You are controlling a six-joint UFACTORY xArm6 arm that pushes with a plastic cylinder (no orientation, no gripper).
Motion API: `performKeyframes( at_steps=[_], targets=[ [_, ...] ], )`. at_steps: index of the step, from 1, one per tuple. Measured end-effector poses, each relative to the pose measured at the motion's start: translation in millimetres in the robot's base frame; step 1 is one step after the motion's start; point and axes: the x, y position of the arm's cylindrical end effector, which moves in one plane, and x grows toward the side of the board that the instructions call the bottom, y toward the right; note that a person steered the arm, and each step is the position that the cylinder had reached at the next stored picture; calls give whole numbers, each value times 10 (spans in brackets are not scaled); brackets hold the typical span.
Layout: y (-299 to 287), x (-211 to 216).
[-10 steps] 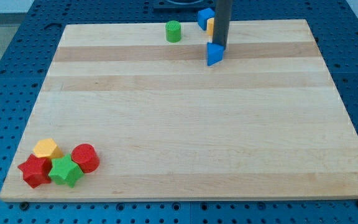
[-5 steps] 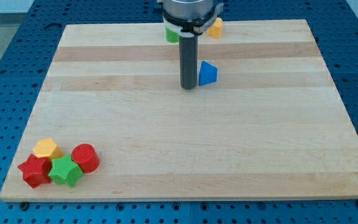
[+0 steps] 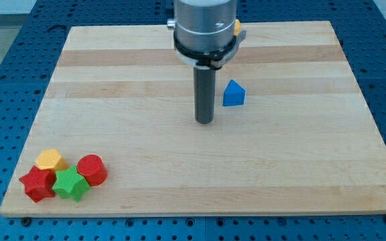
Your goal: Push the blue triangle closer to the red circle
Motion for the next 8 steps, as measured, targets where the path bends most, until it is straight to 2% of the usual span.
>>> performKeyframes(
  at_steps=[2,3,4,5,6,7,8],
  targets=[
    [-80,-913],
    [517,-1017],
    [603,-507],
    [379,23],
    [331,-95],
    [566,-262],
    [643,62]
  ],
)
